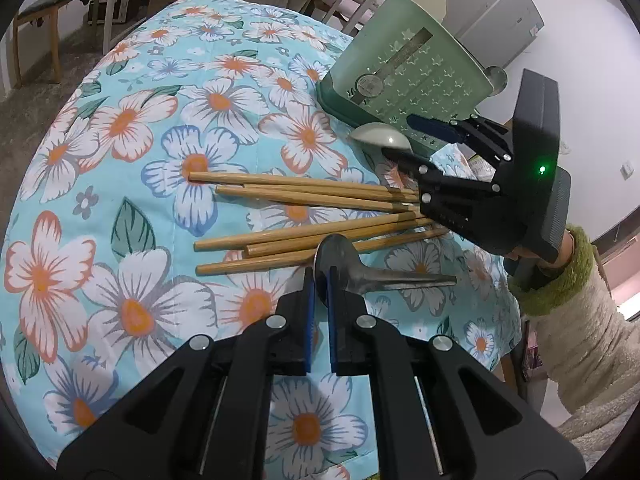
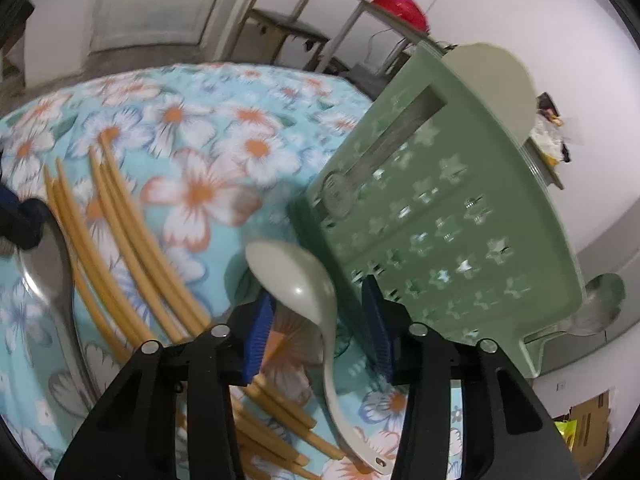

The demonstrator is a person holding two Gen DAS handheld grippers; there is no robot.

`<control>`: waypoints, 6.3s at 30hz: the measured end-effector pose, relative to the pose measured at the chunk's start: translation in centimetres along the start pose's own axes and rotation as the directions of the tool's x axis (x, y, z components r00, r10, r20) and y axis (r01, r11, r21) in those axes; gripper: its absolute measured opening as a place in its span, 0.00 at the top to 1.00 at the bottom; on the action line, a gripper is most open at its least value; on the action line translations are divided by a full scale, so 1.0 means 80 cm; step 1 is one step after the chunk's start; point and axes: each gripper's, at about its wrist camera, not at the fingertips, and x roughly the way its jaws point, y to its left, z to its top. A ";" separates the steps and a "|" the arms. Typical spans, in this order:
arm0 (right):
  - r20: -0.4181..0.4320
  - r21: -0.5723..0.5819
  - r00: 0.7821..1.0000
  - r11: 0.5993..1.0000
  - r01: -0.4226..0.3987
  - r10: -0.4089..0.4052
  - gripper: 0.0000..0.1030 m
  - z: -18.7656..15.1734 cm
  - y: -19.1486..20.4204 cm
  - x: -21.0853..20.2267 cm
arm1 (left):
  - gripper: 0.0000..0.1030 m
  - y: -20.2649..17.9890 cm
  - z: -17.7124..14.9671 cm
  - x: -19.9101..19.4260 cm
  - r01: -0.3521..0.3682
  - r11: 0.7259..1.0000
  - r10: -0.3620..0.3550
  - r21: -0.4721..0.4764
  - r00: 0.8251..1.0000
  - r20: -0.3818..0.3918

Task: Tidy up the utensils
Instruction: 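Grasp the white ceramic spoon with the right gripper and lift it while left holds the metal spoon, then lower the metal spoon into the caddy and open the left gripper while right carries the ceramic spoon, then lower the ceramic spoon into the green caddy and open the right gripper, then grasp one wooden chopstick with the left gripper while right reaches toward the chopsticks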

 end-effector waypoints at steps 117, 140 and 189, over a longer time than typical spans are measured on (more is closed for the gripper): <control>0.503 0.736 0.731 0.671 -0.084 -0.460 0.94 -0.045 -0.211 -0.171 | 0.20 -0.074 0.088 -0.049 -0.107 0.964 -0.007 0.242 0.904 0.428; 0.361 0.690 0.774 0.708 0.153 -0.519 0.82 -0.049 -0.173 -0.065 | 0.17 -0.077 0.080 -0.035 -0.120 0.947 -0.020 0.298 0.904 0.426; 0.078 0.838 0.995 0.537 -0.098 0.060 0.54 -0.163 -0.039 -0.083 | 0.53 -0.111 0.072 0.057 -0.033 0.626 0.029 0.780 0.999 0.019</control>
